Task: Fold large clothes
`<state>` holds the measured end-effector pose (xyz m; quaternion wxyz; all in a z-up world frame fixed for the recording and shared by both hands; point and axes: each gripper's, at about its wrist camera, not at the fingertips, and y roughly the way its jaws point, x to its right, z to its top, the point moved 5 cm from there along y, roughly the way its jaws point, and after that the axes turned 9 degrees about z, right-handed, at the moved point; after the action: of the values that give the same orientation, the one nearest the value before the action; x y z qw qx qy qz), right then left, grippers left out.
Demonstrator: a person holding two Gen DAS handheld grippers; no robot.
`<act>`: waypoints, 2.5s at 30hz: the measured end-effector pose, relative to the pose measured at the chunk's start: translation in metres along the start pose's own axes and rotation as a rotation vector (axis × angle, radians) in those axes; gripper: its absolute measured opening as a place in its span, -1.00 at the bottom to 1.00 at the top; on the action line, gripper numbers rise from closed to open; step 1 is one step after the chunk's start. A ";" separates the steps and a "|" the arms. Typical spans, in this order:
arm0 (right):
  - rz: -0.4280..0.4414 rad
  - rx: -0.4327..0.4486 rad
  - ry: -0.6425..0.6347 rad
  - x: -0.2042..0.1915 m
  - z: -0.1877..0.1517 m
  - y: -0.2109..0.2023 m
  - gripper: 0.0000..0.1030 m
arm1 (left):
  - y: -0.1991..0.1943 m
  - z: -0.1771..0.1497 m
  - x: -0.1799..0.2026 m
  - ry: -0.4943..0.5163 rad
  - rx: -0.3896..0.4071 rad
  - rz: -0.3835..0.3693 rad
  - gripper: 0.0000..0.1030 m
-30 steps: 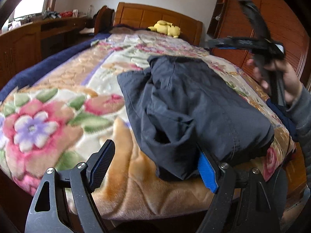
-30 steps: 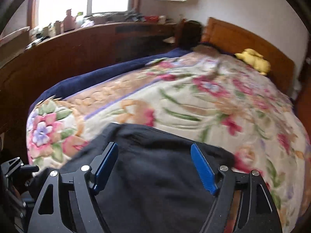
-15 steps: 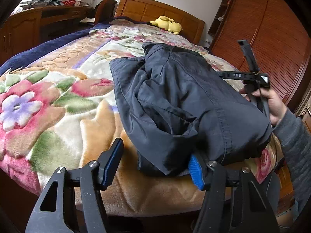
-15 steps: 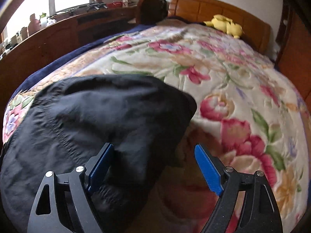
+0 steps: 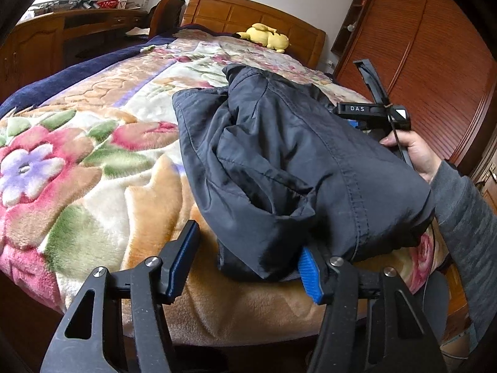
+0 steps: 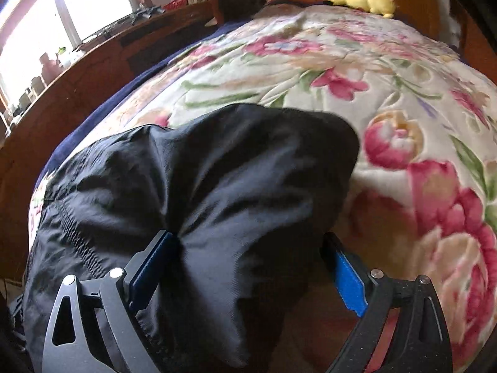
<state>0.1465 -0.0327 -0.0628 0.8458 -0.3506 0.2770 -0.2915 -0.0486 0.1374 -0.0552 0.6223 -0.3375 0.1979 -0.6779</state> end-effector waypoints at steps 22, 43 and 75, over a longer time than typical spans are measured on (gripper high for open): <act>-0.041 0.171 -0.204 -0.024 0.000 -0.053 -0.77 | -0.023 0.035 0.013 -0.008 0.061 -0.110 -0.81; -0.090 0.234 -0.272 -0.054 0.014 -0.067 -0.78 | -0.042 0.074 -0.014 0.046 0.174 -0.086 -0.83; 0.146 0.209 -0.465 -0.314 0.130 0.137 -0.78 | -0.092 0.075 -0.330 -0.140 0.222 0.462 -0.83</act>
<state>0.0623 0.3187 -0.0052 0.9372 -0.2978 0.0682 -0.1684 -0.0620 0.4846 -0.0091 0.8060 -0.2589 0.1505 -0.5105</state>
